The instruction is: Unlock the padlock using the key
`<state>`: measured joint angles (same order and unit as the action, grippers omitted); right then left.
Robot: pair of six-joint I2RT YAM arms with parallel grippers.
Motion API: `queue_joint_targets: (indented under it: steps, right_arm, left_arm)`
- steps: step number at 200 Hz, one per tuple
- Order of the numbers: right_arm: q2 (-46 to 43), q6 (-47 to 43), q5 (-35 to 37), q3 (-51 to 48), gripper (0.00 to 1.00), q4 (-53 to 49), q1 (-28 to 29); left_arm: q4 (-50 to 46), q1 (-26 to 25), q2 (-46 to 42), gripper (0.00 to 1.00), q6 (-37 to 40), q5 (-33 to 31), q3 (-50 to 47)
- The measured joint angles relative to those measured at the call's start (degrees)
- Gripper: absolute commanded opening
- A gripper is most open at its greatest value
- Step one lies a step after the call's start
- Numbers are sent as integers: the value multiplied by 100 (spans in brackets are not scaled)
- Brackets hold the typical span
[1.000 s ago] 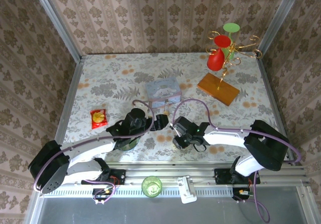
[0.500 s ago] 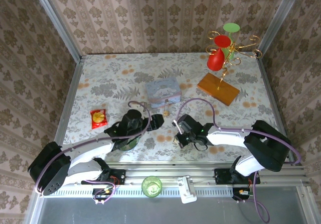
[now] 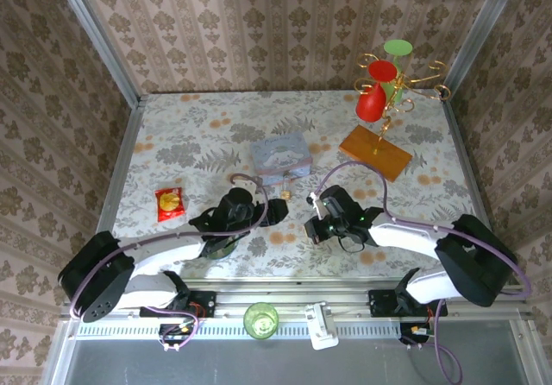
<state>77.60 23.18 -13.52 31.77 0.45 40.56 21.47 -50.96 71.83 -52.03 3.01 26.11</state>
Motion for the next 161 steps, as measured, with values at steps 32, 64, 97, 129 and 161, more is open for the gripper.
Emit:
queue_joint_targets:
  steps: [32, 64, 97, 129, 161]
  right_arm:
    - [-170, 269, -74, 26, 0, -39, -153]
    - [-448, 577, -155, 107, 0, -90, -391]
    - [-887, 750, -160, 361, 0, -177, -610]
    - [-1029, 885, -179, 586, 0, -50, -721]
    - [-1027, 1163, -273, 605, 0, 319, -730]
  left_arm:
    - [1325, -299, 157, 73, -1073, -527, -568]
    - [2507, -688, 621, 72, -2369, -1386, -885]
    - [3449, -798, 1233, 72, -3388, -1788, -643]
    - [4334, -984, 1934, 78, -4100, -1971, -243]
    - [4747, -1193, 2229, 77, -4529, -2238, -28]
